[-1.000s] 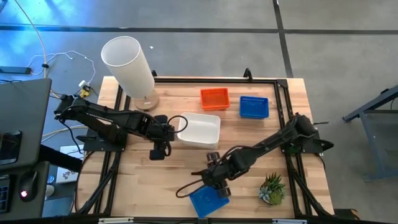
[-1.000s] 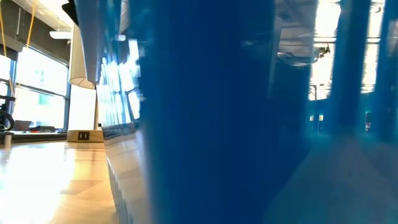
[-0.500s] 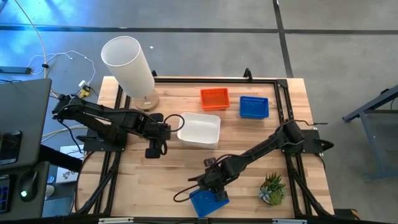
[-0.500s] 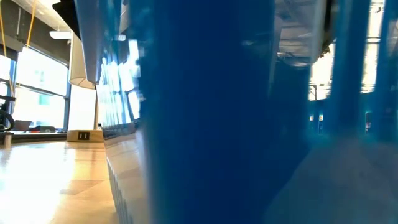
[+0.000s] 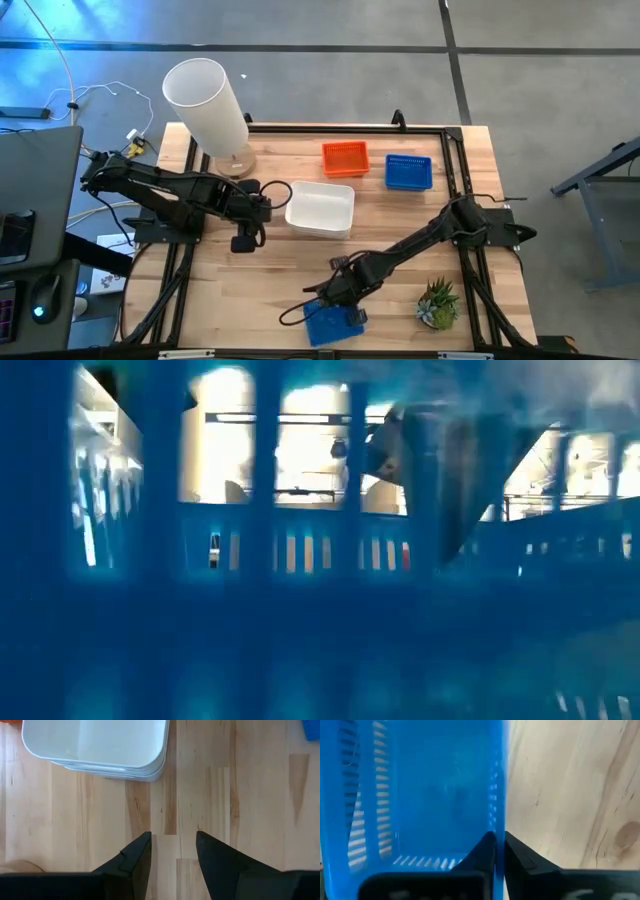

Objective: Stack baskets by color
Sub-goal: Stack the bottom blue bin on the top blue bin

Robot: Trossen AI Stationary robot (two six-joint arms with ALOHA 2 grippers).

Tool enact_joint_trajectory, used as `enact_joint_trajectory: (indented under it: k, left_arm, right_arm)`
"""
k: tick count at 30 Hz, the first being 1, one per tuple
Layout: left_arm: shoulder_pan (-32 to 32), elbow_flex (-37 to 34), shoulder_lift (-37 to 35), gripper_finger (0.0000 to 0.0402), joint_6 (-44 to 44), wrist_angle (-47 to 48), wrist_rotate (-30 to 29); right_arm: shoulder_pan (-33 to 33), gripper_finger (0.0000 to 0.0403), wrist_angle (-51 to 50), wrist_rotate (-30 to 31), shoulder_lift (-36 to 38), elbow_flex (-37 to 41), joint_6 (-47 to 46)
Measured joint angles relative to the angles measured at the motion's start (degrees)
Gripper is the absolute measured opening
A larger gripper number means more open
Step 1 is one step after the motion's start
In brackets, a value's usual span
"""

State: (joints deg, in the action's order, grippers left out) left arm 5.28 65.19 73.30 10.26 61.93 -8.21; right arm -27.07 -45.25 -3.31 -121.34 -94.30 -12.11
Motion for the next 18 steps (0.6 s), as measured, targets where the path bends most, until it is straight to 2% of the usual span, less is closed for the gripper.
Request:
enact_joint_trajectory:
  k: [3,7,18]
  left_arm:
    - [0.0,0.0,0.0,0.014,-0.9,0.0,0.0]
    - [0.0,0.0,0.0,0.014,-1.0,0.0,0.0]
    - [0.0,0.0,0.0,0.014,-1.5,-0.3,0.0]
  right_arm:
    - [0.0,0.0015,-0.7,0.2,0.0,0.0,0.0]
    - [0.0,0.0004,-1.8,0.4,0.1,0.0,0.0]
    - [0.1,0.0001,-9.1,7.4,5.1,-0.1,-1.1]
